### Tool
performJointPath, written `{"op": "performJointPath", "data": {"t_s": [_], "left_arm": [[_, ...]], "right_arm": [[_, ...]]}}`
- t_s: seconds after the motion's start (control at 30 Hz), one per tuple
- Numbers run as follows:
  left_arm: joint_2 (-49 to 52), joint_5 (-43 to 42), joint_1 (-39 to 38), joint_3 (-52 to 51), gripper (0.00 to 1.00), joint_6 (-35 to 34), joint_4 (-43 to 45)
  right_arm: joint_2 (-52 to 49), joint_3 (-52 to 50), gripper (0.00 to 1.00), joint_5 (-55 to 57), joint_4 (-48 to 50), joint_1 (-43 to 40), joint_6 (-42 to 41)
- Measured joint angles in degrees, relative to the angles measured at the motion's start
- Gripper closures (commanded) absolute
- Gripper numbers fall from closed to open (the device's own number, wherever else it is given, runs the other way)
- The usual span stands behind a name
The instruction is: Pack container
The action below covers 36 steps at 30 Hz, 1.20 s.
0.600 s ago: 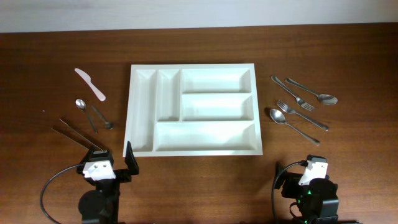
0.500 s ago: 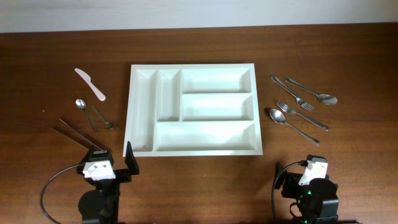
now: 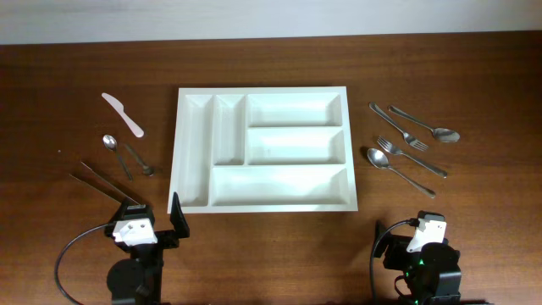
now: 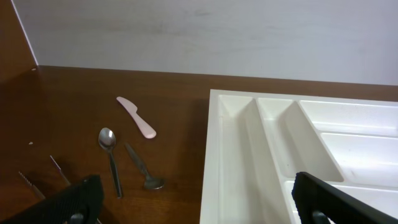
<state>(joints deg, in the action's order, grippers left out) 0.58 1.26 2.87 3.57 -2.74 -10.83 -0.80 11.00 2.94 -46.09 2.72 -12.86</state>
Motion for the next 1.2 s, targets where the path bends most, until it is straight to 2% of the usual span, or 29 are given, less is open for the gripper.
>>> {"op": "performJointPath", "data": {"t_s": [0.87, 1.2], "left_arm": [[0.00, 0.00, 0.00, 0.00, 0.01, 0.00, 0.00], [0.00, 0.00, 0.00, 0.00, 0.01, -0.02, 0.02]], "right_arm": [[0.00, 0.00, 0.01, 0.00, 1.42, 0.00, 0.02], [0.00, -0.22, 0.02, -3.56, 11.91, 0.00, -0.02]]}}
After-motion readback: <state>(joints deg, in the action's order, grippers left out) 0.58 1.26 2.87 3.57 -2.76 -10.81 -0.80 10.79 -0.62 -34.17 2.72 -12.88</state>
